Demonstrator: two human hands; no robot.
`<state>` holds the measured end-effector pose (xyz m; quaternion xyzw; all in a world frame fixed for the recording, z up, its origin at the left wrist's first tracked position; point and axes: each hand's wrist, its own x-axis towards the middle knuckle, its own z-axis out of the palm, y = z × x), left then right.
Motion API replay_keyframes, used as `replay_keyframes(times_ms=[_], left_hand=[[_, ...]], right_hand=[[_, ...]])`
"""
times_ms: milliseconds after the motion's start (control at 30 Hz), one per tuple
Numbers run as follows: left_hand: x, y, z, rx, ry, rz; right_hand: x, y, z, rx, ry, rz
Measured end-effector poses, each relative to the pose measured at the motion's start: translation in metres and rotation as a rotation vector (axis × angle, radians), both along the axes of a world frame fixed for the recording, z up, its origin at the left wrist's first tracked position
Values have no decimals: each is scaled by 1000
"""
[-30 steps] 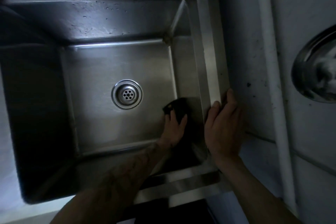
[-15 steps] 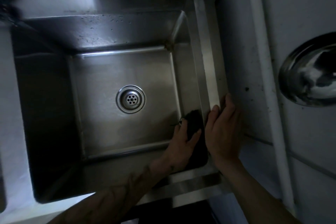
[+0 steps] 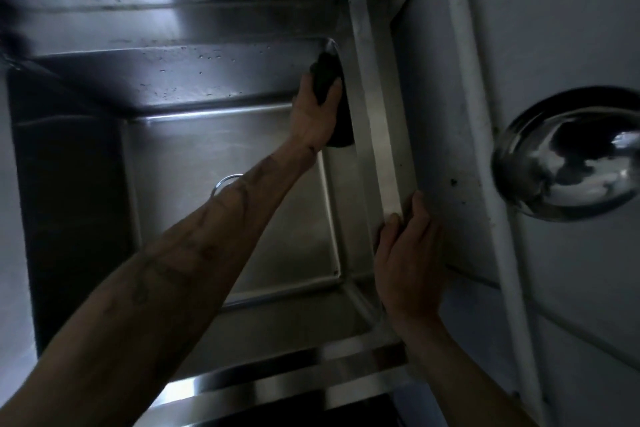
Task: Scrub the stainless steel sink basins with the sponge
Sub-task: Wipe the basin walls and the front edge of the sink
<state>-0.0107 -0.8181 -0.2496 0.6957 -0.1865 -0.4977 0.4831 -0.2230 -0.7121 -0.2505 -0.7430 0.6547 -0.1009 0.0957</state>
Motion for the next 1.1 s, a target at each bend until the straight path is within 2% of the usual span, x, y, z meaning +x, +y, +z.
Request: replay_keyframes(times_ms=[100, 200, 267, 400, 500, 700, 833, 900, 933, 1033, 1100], left_hand=[[-4, 12, 19, -146, -119, -22], [0, -4, 38, -249, -468, -17], [2, -23, 44, -242, -693, -70], [5, -38, 36, -183, -991, -383], [8, -39, 26, -185, -1243, -469], [-16, -26, 11, -296, -1222, -495], [-38, 20, 1, -498, -1261, -737], [-30, 14, -2, -530, -1320, -780], [-24, 2, 0, -497, -1326, -734], [-12, -35, 8, -222, -1259, -530], [-19, -34, 10, -165, -1206, -484]], right_hand=[[2, -1, 1, -1, -8, -21], [2, -1, 4, -6, -13, -19], [1, -1, 5, -11, 0, -20], [1, 0, 5, -23, -3, -20], [-1, -1, 5, 2, -28, -22], [0, -2, 3, 20, -52, -14], [0, -2, 3, 24, -51, -20], [-1, -1, 3, 13, -72, -28], [0, -1, 3, 10, -95, -34], [0, 0, 3, 7, -126, -51], [-2, 1, 4, 17, -148, -53]])
